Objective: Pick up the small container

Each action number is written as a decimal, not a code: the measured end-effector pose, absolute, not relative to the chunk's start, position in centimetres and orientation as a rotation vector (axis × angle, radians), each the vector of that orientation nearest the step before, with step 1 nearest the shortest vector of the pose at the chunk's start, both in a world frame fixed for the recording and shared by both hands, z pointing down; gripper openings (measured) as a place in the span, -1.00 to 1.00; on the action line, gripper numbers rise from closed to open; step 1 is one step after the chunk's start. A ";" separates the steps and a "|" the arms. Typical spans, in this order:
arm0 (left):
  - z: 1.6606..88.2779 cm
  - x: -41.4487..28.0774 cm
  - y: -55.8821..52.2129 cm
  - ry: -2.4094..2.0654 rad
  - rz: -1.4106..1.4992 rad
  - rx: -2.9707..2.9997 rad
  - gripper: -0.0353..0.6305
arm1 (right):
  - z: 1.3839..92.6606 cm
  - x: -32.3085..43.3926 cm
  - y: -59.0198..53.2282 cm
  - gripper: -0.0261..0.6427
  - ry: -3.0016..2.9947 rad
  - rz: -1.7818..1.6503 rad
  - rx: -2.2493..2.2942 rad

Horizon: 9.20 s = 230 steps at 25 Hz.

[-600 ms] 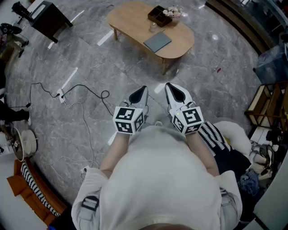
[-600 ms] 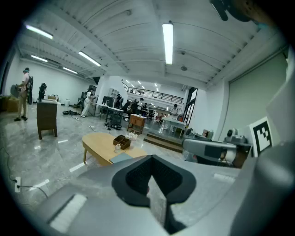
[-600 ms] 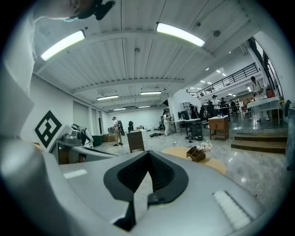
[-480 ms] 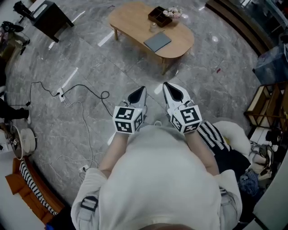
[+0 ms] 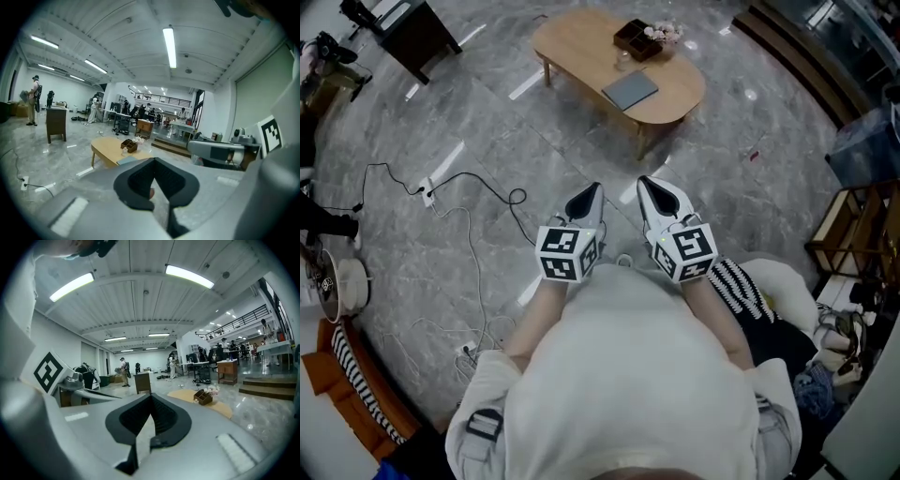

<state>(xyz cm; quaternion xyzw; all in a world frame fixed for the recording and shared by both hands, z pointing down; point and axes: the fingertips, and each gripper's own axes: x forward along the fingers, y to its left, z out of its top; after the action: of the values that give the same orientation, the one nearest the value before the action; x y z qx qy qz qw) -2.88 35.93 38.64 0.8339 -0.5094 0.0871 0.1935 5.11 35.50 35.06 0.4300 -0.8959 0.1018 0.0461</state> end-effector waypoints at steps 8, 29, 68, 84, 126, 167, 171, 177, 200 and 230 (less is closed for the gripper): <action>39.4 -2.2 36.0 -1.420 0.237 2.301 -0.89 | 36.8 6.0 35.1 -0.93 -2.683 0.395 1.307; 41.9 -4.1 21.5 -1.409 0.242 2.237 -0.88 | 38.1 4.5 21.1 -0.95 -2.663 0.429 1.312; 46.0 -10.7 -9.1 -1.148 0.402 2.250 -0.89 | 41.2 0.4 -8.1 -0.94 -2.406 0.586 1.607; 53.7 -7.5 -21.1 -1.153 0.461 2.217 -0.88 | 47.6 3.8 -18.7 -0.94 -2.363 0.687 1.546; 85.2 4.7 -38.2 -0.984 0.888 2.428 0.21 | 70.8 8.9 -29.8 -0.93 -2.219 1.099 1.436; 71.5 1.2 -28.7 -1.055 0.757 2.464 0.14 | 59.5 5.5 -22.2 -0.93 -2.338 0.813 1.599; 68.6 0.6 -25.9 -1.053 0.705 2.491 0.14 | 57.3 4.8 -20.0 -0.93 -2.372 0.748 1.621; 65.0 -1.2 -21.4 -1.050 0.676 2.518 0.14 | 53.0 3.8 -17.0 -0.93 -2.413 0.631 1.654; 48.3 -7.4 -7.9 -1.095 0.469 2.473 0.14 | 40.7 1.4 -5.7 -0.93 -2.474 0.414 1.655; 43.5 -11.6 -6.0 -1.111 0.385 2.473 0.14 | 39.0 -0.7 -5.0 -0.93 -2.500 0.388 1.558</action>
<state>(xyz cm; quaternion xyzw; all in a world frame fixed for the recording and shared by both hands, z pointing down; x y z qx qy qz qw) -11.55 -5.95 43.53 0.8848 -0.3975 0.1377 0.2002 -0.69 -5.02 39.01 0.5225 -0.8383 0.1302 0.0852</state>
